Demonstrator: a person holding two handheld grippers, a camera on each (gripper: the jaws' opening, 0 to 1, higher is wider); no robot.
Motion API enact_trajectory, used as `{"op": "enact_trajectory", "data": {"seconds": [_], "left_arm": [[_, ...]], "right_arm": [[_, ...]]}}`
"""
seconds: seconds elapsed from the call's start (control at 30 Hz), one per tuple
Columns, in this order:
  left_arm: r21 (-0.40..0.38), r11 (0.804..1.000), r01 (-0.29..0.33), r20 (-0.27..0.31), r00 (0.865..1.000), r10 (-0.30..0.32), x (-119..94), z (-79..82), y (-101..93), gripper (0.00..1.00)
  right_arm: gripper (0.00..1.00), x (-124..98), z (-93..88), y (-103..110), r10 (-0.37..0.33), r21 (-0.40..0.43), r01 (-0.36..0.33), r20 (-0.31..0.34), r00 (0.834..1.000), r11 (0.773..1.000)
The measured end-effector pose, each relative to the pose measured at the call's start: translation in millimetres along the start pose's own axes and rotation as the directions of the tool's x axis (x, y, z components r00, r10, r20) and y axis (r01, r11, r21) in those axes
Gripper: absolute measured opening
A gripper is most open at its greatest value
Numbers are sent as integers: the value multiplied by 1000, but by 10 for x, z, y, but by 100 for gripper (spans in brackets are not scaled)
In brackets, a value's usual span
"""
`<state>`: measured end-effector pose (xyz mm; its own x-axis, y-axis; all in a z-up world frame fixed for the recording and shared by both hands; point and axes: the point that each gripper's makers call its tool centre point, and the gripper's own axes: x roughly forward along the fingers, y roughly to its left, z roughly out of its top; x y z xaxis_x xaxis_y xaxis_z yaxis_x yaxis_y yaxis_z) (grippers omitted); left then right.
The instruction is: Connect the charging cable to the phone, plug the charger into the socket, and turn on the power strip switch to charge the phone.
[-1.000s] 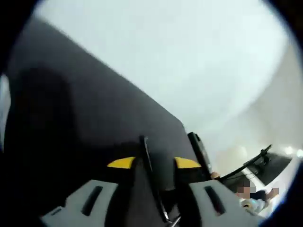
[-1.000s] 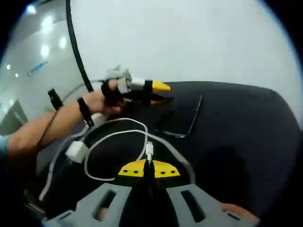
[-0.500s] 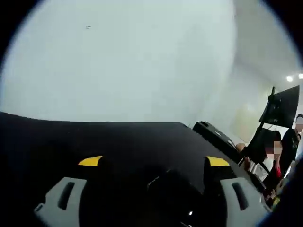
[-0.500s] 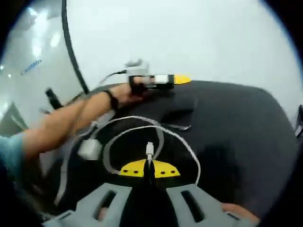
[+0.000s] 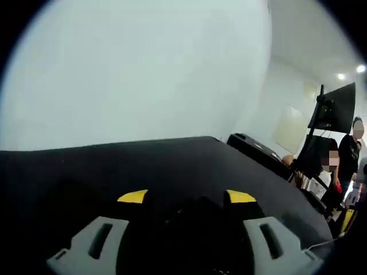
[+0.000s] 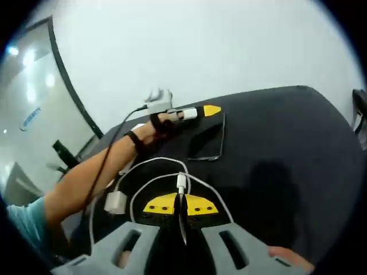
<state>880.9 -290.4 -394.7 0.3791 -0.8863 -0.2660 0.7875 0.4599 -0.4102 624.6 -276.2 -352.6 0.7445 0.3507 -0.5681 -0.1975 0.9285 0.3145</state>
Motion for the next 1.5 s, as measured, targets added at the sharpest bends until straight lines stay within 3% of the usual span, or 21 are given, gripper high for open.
{"op": "enact_trajectory", "data": {"seconds": [0.03,0.17,0.23,0.33,0.43,0.57,0.83,0.97,1.03,1.13,1.33,1.5], "left_arm": [[-12,1000,-10,10,1000,10,10,61,66,44],[-19,999,-27,7,1000,27,-5,29,64,37],[3,999,-41,2,999,41,-9,8,97,30],[-20,999,-34,5,999,34,-20,-7,91,29],[-16,999,-30,6,1000,31,-21,-26,121,26],[-21,1000,-18,13,1000,19,-14,-25,79,26],[-40,999,-6,16,1000,7,-2,5,112,27],[-40,999,-5,21,1000,6,-37,-39,54,26],[-41,999,-7,20,1000,8,-56,-64,30,26],[-43,999,-9,23,1000,10,-83,-99,-16,26],[-48,999,-11,25,1000,12,-110,-135,-61,26],[-48,999,-10,25,1000,11,-108,-136,-50,26]], "right_arm": [[2,85,-20,2,-8,-9,8,-15,1000,1000],[2,281,-26,-55,-85,-75,84,-10,996,994],[2,360,-41,-33,-84,-76,82,-11,996,994],[2,496,-54,-68,-113,-101,110,-22,993,989],[2,527,-71,-134,-164,-157,161,-7,986,974],[2,550,-17,-61,-168,-173,165,0,986,971],[2,650,50,-157,-221,-218,208,-37,975,954],[2,700,-36,-172,-222,-244,184,-138,965,952],[2,734,-6,-185,-242,-278,200,-127,962,940],[2,746,-70,-135,-231,-279,179,-163,959,943],[2,766,-142,-212,-256,-275,203,-173,951,940],[2,806,-147,-214,-299,-297,255,-114,947,920]]}}
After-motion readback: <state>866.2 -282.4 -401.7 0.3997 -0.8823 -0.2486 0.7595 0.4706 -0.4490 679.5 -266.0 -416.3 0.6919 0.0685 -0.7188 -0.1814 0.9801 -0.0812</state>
